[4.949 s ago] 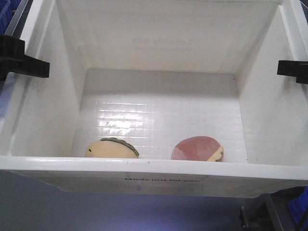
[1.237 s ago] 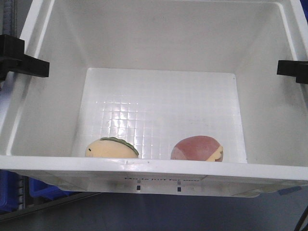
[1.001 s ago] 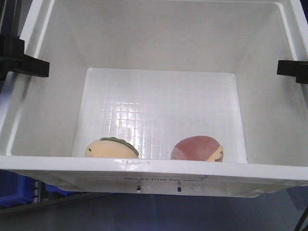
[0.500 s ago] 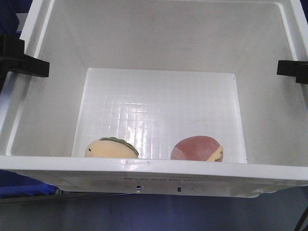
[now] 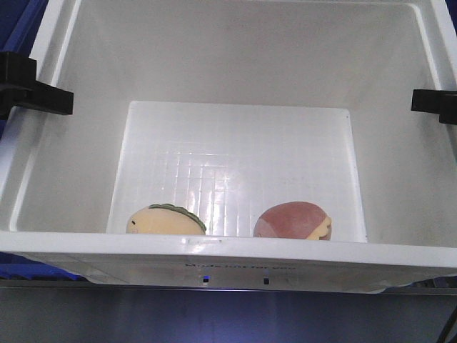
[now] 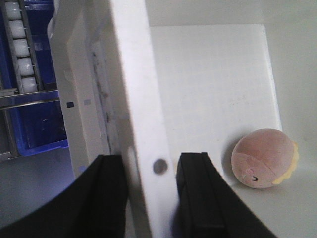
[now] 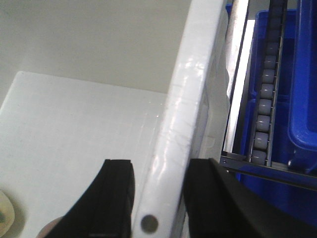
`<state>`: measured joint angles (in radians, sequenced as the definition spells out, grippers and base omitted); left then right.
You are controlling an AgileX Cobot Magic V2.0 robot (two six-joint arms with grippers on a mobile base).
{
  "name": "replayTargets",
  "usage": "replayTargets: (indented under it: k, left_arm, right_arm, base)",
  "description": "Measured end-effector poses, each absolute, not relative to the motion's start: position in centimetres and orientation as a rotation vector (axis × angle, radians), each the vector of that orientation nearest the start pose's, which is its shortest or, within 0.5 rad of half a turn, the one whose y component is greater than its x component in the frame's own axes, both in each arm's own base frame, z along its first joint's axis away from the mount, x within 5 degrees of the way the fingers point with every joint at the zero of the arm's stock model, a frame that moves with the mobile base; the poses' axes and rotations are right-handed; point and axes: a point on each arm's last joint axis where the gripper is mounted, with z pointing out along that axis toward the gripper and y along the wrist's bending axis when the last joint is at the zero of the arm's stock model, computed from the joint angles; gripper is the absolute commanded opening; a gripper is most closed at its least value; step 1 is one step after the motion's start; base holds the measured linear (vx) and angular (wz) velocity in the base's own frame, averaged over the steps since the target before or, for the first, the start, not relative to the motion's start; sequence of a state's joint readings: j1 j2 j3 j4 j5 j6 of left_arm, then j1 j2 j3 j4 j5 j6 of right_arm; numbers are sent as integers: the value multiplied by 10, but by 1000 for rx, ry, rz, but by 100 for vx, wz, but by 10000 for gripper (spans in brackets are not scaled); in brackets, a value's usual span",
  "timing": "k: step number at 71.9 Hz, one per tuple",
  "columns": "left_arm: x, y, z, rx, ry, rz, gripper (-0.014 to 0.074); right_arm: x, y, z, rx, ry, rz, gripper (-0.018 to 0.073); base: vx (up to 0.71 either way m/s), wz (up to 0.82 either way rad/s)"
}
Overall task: Place moving items into box and shelve
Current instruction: 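Hold the tote by both rims while the base drives toward the blue-bin shelf, then hold the tote above the shelf's roller lane with both grippers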
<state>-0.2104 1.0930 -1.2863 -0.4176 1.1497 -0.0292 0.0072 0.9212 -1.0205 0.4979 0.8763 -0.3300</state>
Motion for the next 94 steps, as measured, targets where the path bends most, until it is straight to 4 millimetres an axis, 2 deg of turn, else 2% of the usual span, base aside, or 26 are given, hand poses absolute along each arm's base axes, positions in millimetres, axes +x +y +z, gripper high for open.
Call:
replayTargets:
  k: [35, 94]
  left_arm:
    - [185, -74, 419, 182, 2422, -649, 0]
    - [185, -74, 419, 182, 2422, -649, 0]
  right_arm:
    - [171, 35, 390, -213, 2166, 419, -6]
    - [171, 35, 390, -214, 2167, 419, -6]
  base:
    - [4, 15]
    - [5, 1]
